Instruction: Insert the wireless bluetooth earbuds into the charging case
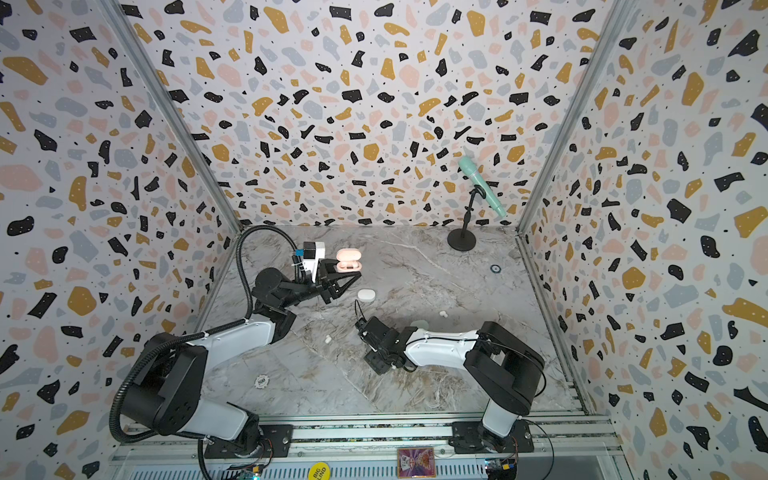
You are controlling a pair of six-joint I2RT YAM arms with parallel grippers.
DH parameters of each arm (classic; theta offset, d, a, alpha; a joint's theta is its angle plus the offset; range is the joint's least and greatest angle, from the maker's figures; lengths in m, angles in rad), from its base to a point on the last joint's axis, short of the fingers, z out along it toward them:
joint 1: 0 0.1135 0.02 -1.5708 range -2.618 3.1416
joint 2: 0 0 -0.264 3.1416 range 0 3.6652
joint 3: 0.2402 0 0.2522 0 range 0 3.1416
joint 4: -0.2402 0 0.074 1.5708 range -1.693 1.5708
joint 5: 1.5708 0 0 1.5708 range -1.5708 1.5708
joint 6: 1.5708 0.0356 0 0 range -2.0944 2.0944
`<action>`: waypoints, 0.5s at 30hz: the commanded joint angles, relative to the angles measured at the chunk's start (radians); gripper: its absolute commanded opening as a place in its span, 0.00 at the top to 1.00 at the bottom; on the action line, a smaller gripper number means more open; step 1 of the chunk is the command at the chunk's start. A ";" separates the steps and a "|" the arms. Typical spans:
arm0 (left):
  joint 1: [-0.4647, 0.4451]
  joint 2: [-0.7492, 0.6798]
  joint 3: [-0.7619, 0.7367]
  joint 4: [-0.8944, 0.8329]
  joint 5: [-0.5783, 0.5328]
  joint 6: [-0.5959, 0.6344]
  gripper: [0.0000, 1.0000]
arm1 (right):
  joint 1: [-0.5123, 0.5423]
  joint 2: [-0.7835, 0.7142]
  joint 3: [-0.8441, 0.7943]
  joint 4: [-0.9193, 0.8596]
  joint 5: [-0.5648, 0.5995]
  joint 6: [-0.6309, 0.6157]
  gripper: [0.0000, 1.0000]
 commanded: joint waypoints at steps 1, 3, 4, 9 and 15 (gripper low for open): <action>0.005 0.005 0.034 0.083 0.021 -0.008 0.77 | -0.004 -0.023 -0.018 -0.054 0.015 -0.011 0.28; 0.005 0.004 0.034 0.087 0.022 -0.011 0.77 | -0.010 -0.012 -0.011 -0.056 0.022 -0.011 0.28; 0.005 0.005 0.035 0.087 0.023 -0.014 0.77 | -0.012 -0.008 -0.009 -0.056 0.024 -0.011 0.28; 0.004 -0.001 0.032 0.085 0.024 -0.013 0.77 | -0.028 -0.001 0.002 -0.055 0.033 -0.018 0.28; 0.005 -0.002 0.033 0.085 0.023 -0.016 0.77 | -0.037 0.004 0.008 -0.054 0.039 -0.030 0.27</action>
